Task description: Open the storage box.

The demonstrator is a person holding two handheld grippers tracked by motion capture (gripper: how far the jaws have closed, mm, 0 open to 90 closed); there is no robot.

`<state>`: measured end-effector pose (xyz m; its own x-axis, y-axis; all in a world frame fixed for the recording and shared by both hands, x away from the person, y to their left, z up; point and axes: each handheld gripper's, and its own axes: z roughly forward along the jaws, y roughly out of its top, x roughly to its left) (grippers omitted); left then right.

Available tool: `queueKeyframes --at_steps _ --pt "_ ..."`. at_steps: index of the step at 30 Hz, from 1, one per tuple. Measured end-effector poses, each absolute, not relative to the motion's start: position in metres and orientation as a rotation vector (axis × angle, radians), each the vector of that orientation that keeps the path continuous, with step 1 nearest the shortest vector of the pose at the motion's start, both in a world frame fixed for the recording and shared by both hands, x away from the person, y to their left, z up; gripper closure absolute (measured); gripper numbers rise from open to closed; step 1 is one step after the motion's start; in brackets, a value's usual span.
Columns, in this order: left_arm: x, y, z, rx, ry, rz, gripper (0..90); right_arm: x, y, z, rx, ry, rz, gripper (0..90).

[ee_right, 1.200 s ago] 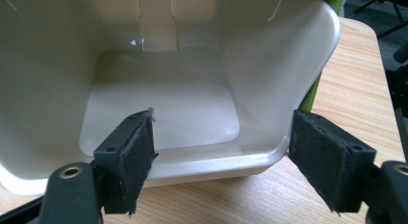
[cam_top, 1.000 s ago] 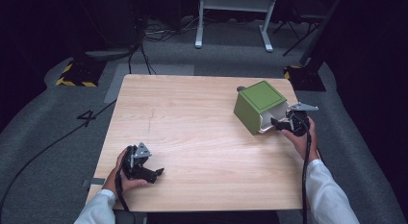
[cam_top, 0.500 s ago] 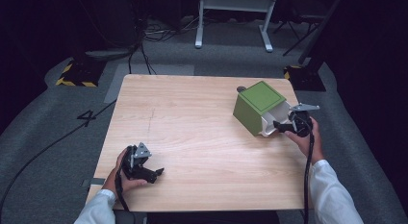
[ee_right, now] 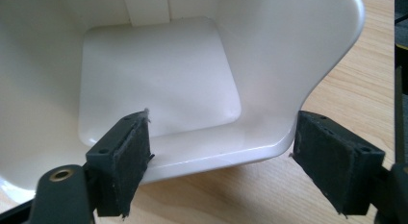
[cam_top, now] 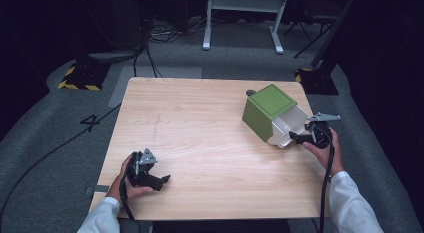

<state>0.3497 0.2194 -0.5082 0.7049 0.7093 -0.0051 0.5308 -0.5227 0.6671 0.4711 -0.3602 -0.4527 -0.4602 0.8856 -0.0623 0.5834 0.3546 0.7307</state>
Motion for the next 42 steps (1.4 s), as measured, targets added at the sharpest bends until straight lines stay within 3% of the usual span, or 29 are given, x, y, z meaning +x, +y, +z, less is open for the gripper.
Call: queueKeyframes --at_steps 42 --pt "0.35 0.219 -0.508 2.254 0.94 0.35 0.5 0.431 -0.389 -0.457 1.239 2.17 0.947 19.3"
